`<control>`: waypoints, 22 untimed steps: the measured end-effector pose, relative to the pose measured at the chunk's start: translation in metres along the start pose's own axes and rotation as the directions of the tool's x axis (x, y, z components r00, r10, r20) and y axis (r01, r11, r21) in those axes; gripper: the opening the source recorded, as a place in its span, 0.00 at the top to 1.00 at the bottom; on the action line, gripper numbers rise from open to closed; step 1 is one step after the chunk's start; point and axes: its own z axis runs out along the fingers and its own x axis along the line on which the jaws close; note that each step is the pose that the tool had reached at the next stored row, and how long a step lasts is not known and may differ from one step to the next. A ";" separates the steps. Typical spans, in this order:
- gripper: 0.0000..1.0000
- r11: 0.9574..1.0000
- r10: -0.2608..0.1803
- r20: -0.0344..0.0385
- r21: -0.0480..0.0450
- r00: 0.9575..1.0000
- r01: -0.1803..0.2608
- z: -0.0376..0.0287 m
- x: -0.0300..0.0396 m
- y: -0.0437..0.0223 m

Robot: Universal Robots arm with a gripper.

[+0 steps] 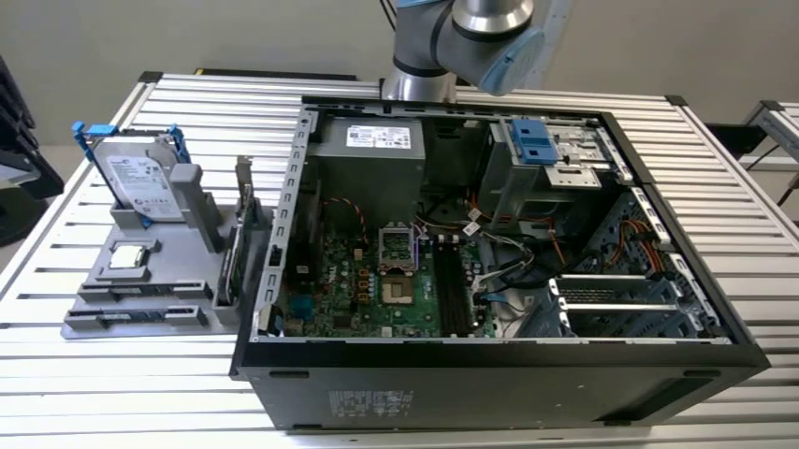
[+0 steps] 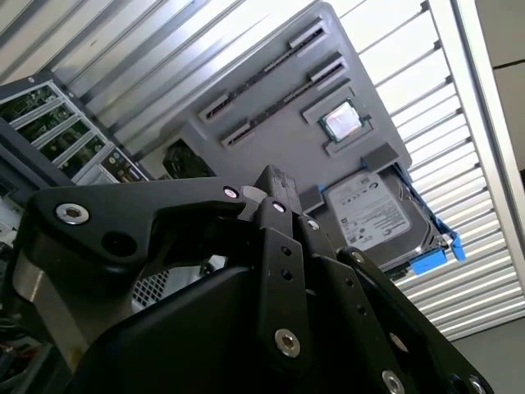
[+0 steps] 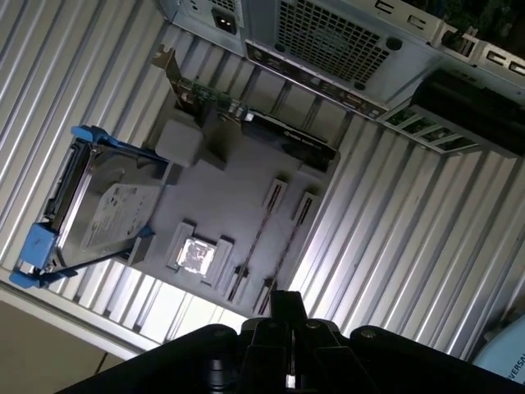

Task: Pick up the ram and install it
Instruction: 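Pick up the ram and move it above insertion slot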

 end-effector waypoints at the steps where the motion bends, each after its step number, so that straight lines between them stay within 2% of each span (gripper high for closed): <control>1: 1.00 1.000 0.004 0.000 0.000 1.000 -0.004 0.0000 0.0000 0.0000; 12: 1.00 0.998 0.060 0.003 0.000 0.998 -0.060 0.0000 0.0000 0.0000; 22: 1.00 0.993 0.115 0.006 -0.001 0.993 -0.115 0.0000 0.0000 0.0000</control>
